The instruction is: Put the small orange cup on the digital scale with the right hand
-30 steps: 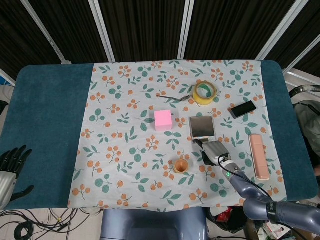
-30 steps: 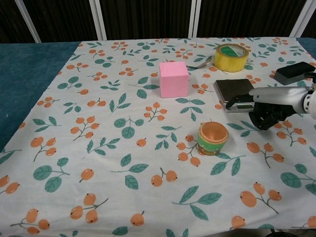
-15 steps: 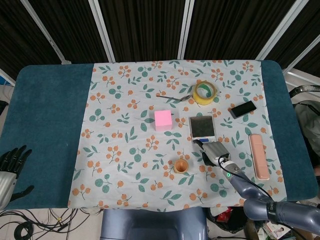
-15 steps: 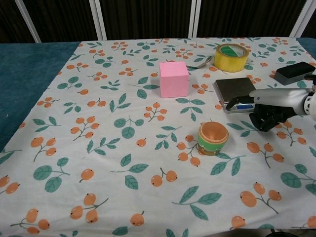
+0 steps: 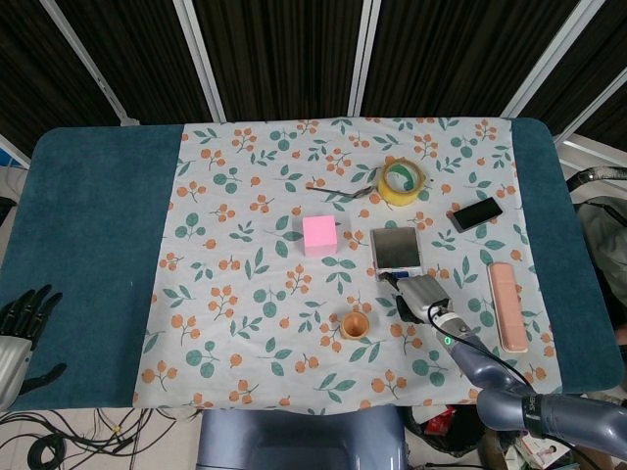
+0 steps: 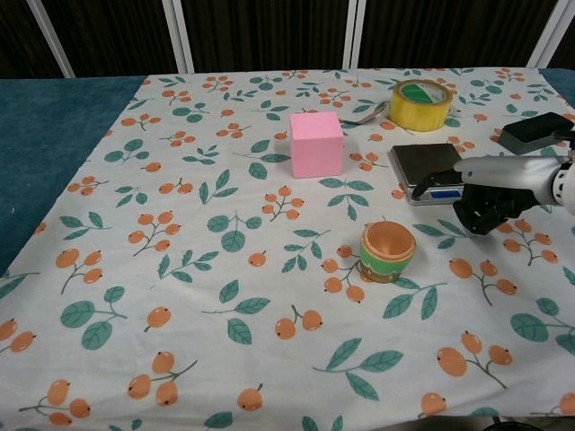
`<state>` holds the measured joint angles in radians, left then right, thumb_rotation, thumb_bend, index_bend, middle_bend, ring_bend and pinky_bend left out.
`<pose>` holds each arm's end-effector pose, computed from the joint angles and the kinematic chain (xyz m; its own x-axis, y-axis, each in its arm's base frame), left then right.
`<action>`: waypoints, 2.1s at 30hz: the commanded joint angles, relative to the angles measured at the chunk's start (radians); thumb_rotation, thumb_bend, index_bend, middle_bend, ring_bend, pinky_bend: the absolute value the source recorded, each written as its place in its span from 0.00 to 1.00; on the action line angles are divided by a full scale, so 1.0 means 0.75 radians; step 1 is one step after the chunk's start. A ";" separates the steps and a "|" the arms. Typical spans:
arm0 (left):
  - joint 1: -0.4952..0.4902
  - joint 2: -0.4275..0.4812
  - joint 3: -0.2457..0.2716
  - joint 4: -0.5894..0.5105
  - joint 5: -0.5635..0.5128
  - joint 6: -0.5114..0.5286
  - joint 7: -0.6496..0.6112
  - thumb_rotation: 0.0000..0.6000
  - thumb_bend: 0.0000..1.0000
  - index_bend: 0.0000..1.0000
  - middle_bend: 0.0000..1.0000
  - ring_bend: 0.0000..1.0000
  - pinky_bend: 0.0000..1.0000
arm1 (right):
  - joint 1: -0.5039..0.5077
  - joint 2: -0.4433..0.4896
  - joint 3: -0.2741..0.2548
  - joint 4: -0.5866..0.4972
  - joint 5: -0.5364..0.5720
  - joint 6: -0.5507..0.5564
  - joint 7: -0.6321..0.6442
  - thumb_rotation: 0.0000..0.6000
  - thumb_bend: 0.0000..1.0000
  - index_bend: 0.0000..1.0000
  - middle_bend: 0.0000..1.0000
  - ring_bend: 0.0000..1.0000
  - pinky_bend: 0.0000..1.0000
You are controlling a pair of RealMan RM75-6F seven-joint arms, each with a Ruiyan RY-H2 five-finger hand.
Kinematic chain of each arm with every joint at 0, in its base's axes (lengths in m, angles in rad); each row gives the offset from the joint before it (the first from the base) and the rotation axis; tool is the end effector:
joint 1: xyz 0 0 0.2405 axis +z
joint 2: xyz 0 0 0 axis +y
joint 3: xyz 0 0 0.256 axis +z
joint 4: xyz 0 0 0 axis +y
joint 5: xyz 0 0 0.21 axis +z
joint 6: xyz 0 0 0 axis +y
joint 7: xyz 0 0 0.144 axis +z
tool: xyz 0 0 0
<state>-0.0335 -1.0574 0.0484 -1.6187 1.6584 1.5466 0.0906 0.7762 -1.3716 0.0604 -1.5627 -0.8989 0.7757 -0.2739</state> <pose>-0.3062 0.1433 0.1640 0.5302 0.0467 0.8466 0.8444 -0.1196 -0.5222 -0.1997 -0.3329 0.0032 0.4192 -0.5192 0.7447 -0.9078 -0.2478 0.3383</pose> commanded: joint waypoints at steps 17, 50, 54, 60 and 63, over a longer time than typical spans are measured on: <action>0.001 -0.001 0.000 -0.002 -0.001 0.001 0.007 1.00 0.14 0.02 0.00 0.00 0.15 | -0.150 0.089 -0.034 -0.149 -0.367 0.238 0.142 1.00 0.10 0.00 0.00 0.18 0.22; 0.000 0.005 -0.001 -0.008 -0.008 -0.006 0.001 1.00 0.14 0.03 0.00 0.00 0.15 | -0.130 -0.131 -0.019 -0.146 -0.425 0.200 -0.059 1.00 0.24 0.03 0.13 0.29 0.26; 0.000 0.005 -0.001 -0.009 -0.010 -0.008 0.000 1.00 0.14 0.02 0.00 0.00 0.15 | -0.111 -0.151 0.003 -0.129 -0.391 0.171 -0.056 1.00 0.30 0.07 0.21 0.34 0.33; -0.001 0.008 -0.001 -0.012 -0.012 -0.010 -0.002 1.00 0.14 0.03 0.00 0.00 0.15 | -0.097 -0.170 0.004 -0.111 -0.376 0.148 -0.068 1.00 0.41 0.20 0.34 0.46 0.49; -0.001 0.009 0.000 -0.012 -0.013 -0.012 -0.003 1.00 0.14 0.03 0.00 0.00 0.15 | -0.095 -0.178 0.004 -0.105 -0.379 0.150 -0.070 1.00 0.47 0.31 0.40 0.51 0.55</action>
<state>-0.0340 -1.0505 0.0482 -1.6279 1.6487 1.5378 0.0881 0.7044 -1.5039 0.0633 -1.6422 -1.1818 0.8869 -0.3262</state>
